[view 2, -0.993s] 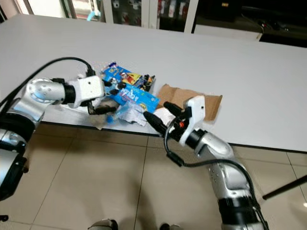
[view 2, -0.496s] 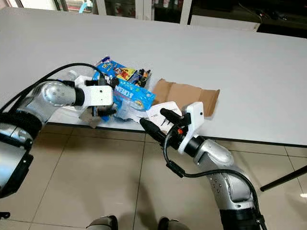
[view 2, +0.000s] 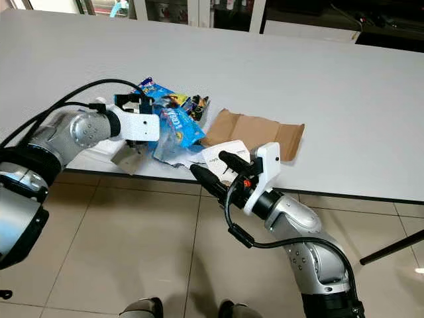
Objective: Picking trash to rubbish bin
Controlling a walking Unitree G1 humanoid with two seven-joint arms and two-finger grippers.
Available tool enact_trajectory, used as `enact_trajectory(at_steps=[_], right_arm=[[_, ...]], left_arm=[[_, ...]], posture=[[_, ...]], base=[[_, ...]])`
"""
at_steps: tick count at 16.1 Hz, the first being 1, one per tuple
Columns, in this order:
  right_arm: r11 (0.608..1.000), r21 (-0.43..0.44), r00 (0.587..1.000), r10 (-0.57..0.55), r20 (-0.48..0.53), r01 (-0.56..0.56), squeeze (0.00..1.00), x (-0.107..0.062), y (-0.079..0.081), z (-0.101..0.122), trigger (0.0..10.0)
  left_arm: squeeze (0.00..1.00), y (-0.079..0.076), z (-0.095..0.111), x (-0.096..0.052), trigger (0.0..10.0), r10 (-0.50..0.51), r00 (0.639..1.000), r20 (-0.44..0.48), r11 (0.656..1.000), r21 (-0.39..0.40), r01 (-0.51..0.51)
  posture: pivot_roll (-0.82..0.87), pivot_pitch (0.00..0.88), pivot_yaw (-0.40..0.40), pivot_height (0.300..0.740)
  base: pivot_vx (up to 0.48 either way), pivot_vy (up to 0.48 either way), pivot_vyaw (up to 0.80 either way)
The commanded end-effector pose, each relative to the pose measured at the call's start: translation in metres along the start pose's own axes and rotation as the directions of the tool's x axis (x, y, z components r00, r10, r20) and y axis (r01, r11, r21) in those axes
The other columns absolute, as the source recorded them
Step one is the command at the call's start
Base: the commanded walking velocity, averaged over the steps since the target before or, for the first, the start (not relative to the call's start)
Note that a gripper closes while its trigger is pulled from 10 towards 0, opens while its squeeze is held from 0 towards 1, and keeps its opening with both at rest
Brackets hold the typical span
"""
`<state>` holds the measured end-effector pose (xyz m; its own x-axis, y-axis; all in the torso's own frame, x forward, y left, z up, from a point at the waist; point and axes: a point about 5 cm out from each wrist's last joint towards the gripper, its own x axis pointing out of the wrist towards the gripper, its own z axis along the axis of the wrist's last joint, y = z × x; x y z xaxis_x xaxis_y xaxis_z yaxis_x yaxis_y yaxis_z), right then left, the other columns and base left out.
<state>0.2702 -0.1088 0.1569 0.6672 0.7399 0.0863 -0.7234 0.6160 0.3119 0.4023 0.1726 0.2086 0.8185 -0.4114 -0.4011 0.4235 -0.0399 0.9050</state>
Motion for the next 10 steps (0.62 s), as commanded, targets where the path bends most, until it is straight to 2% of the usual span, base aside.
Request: enact_trajectory(at_steps=[1, 2, 10], right_arm=[[1.000, -0.003, 1.000, 0.000, 0.001, 0.000, 0.00, -0.002, 0.003, 0.001, 10.0], [1.000, 0.000, 1.000, 0.000, 0.000, 0.000, 0.00, -0.003, 0.003, 0.001, 10.0], [1.000, 0.008, 1.000, -0.005, -0.005, 0.005, 0.00, -0.005, 0.007, -0.002, 10.0]], left_arm=[[0.00, -0.006, 0.004, 0.004, 10.0, -0.011, 1.000, 0.015, 1.000, 0.007, 0.011], [0.00, -0.010, 0.005, 0.005, 0.0, -0.019, 1.000, 0.021, 1.000, 0.011, 0.019], [0.00, -0.017, 0.008, 0.007, 0.0, -0.011, 0.999, 0.043, 1.000, 0.026, 0.010]], posture=[[-0.08, 0.164, -0.051, 0.740], [-0.08, 0.166, -0.051, 0.740], [-0.09, 0.183, -0.047, 0.740]], base=[[0.000, 0.000, 0.00], [0.000, 0.000, 0.00], [0.000, 0.000, 0.00]])
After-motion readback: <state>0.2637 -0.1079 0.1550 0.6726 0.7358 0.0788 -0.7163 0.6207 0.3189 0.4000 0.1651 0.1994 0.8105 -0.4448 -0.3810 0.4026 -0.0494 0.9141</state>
